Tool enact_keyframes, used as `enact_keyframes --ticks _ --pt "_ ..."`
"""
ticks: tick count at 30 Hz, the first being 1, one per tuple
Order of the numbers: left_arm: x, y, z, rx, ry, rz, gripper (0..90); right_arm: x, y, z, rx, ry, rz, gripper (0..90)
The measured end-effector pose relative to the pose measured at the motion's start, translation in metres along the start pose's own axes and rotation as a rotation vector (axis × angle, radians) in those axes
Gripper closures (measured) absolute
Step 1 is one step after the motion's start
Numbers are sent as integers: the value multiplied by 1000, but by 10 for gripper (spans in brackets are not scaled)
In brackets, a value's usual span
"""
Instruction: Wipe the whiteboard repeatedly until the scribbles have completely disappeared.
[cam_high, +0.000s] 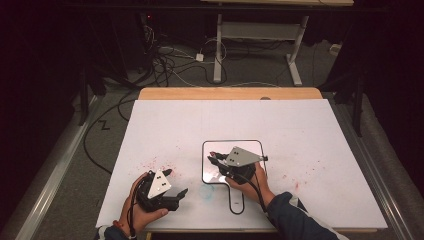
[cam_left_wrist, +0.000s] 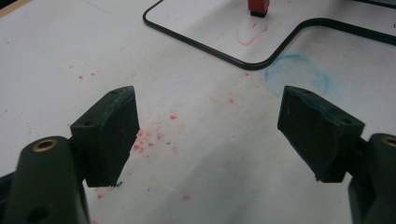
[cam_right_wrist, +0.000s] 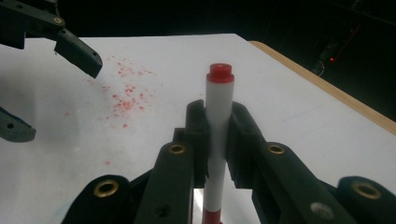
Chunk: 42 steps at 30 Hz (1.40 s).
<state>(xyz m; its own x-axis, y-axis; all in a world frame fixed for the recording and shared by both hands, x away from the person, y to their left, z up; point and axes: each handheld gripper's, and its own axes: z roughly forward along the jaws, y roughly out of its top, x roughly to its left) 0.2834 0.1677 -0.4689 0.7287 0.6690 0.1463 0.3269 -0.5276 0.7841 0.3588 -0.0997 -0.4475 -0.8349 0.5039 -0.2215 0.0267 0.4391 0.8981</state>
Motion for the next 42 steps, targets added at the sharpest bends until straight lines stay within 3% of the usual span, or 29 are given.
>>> enact_keyframes --ticks 5,13,18,35,42 --pt "0 0 0 -2 -3 -1 197 1 2 2 9 -2 -6 814" --pt "0 1 -1 -4 5 -1 197 -23 -13 -24 34 -82 28 814" --pt "-1 2 0 -4 6 -1 197 -28 -17 -31 24 -104 56 814" --pt "3 0 -4 -30 5 -16 197 24 16 28 -22 64 6 814" --pt "3 0 -5 -34 5 -17 197 24 17 29 -1 45 -6 814"
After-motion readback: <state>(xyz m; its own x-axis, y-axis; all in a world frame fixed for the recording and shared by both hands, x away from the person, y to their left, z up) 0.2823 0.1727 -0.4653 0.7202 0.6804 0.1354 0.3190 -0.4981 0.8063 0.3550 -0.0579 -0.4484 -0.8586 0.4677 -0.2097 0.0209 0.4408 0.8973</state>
